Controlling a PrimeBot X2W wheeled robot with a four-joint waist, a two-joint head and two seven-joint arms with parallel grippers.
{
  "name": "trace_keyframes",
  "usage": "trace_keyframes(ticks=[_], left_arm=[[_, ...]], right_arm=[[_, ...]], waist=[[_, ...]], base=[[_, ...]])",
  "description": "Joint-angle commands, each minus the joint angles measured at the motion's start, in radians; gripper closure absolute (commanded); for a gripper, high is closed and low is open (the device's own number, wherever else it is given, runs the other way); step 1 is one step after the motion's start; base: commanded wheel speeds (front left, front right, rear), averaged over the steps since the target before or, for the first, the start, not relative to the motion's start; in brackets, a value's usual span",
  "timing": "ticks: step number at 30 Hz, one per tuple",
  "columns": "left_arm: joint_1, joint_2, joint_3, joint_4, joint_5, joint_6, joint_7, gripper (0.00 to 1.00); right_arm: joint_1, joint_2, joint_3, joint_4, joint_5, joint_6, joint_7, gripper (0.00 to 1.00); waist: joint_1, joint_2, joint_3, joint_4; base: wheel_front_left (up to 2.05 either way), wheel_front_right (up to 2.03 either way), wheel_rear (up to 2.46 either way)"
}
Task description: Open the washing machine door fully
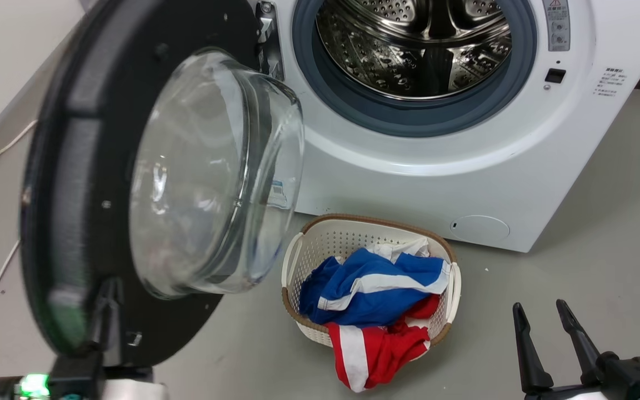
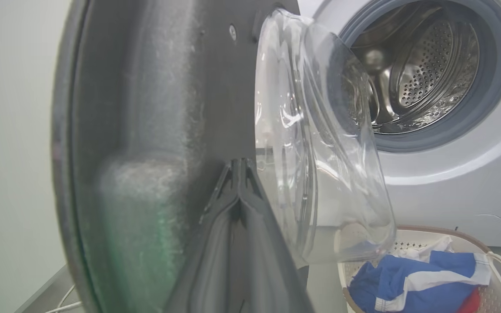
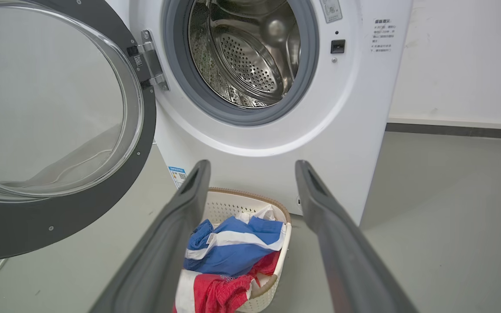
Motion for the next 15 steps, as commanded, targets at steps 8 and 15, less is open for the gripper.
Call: trace_keyframes(ticks=[8, 15], left_arm=[[-0.073, 0.051, 0.121, 0.045, -0.063, 0.024, 0.004, 1.0], [-0.134, 0.089, 0.197, 0.123, -0.115, 0.004, 0.003, 1.0]], right_arm=[[-0.038, 0.002, 0.002, -0.012, -0.026, 0.0, -0.002, 0.0], [-0.057, -0.008, 0.002, -0.017, -0.034, 0.0, -0.002, 0.0]], waist=[[0.0, 0.0, 0.05, -0.01], [0.0, 0.0, 0.09, -0.016]], base=[[0.0, 0.0, 0.0], [0.0, 0.0, 0.0]])
